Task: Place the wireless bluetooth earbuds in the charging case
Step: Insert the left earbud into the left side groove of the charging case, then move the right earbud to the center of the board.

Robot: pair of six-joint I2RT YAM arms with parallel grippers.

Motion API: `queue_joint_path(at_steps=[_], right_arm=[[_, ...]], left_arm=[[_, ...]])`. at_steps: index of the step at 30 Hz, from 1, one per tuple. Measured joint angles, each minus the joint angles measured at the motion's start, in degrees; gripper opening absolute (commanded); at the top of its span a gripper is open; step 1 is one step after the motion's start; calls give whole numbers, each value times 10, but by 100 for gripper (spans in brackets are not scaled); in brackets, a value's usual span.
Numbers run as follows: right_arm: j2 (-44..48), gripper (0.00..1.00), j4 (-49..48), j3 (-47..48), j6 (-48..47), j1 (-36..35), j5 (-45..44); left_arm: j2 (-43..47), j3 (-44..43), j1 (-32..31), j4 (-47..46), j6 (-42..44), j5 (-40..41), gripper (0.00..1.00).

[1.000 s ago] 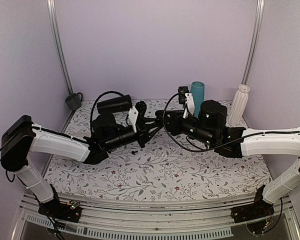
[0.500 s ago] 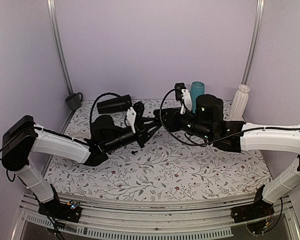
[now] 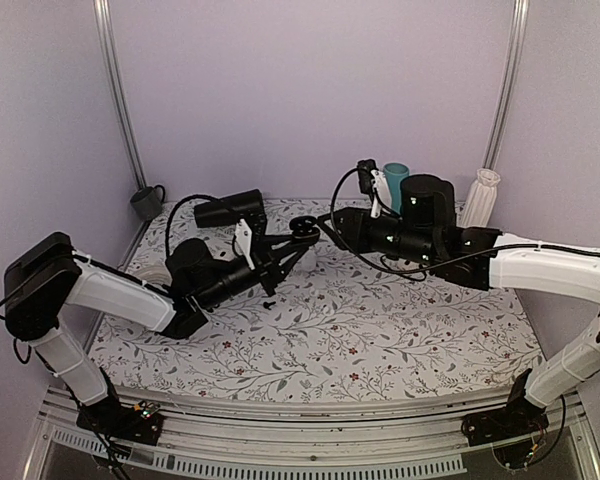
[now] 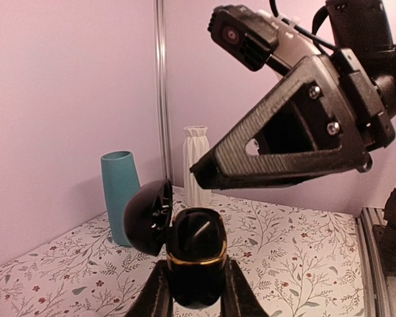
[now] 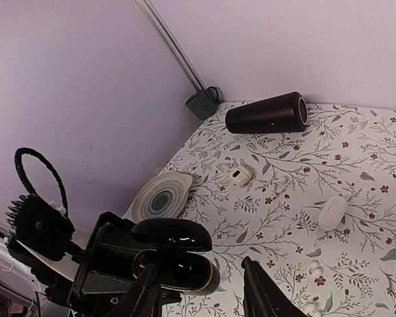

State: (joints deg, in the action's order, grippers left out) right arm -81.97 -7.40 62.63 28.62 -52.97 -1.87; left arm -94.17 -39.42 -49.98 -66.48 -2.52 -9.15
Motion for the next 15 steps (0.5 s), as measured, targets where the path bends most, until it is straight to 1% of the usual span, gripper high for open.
queue_joint_path(at_steps=[7,12,15], right_arm=[[9,45,16,1,1,26,13],[2,46,27,3,-6,45,26],[-27,47,32,20,-16,47,37]], left_arm=[[19,50,26,-18,8,-14,0],[71,100,46,-35,10,-26,0],[106,130,61,-49,11,-41,0]])
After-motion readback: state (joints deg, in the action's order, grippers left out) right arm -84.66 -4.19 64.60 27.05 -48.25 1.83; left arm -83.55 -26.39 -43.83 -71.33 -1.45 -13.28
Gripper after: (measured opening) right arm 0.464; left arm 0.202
